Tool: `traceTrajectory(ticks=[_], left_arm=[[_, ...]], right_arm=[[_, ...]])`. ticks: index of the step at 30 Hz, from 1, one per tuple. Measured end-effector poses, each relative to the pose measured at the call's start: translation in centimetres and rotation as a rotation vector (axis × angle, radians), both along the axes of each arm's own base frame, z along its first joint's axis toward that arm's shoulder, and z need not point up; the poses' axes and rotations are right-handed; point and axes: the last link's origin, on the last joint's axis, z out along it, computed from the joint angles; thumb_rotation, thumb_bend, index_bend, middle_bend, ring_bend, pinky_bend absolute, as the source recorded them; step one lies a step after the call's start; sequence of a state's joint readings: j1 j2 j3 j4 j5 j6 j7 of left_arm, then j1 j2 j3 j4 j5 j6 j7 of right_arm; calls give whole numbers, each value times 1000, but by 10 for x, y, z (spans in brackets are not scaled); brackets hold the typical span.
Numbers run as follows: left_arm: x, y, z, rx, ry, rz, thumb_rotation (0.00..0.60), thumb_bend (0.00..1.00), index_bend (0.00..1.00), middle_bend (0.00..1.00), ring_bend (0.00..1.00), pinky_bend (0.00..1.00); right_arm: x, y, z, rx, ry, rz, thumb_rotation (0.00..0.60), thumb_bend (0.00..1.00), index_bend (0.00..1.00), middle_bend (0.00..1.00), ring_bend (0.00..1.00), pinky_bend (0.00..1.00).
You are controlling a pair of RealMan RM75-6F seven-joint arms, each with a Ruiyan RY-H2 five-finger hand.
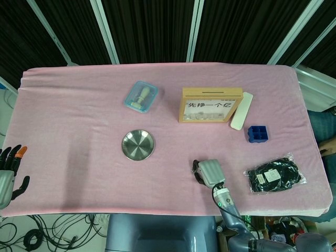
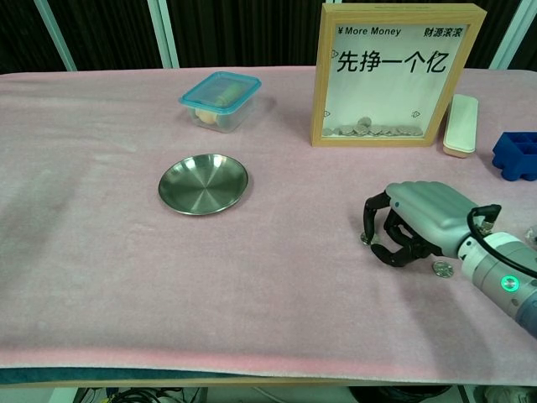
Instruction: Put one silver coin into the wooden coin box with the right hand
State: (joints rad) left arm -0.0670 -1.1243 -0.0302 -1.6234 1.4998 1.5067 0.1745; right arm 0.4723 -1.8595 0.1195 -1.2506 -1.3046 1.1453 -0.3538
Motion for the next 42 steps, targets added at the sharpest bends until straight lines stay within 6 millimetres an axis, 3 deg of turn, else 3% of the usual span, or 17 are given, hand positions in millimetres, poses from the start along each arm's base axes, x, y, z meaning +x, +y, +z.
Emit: traceTrajectory(ticks=[7, 42], left_arm=[[0, 0, 0, 0, 0, 1, 600, 403, 56, 40, 7, 0], [0, 0, 0, 0, 6, 2, 600, 403, 56, 41, 29, 0]], right_arm=[[3, -1, 2, 0, 6, 9, 600, 327, 463, 895, 966, 1000], [-1, -4, -1, 1, 13, 3, 600, 331, 495, 898, 967, 1000]])
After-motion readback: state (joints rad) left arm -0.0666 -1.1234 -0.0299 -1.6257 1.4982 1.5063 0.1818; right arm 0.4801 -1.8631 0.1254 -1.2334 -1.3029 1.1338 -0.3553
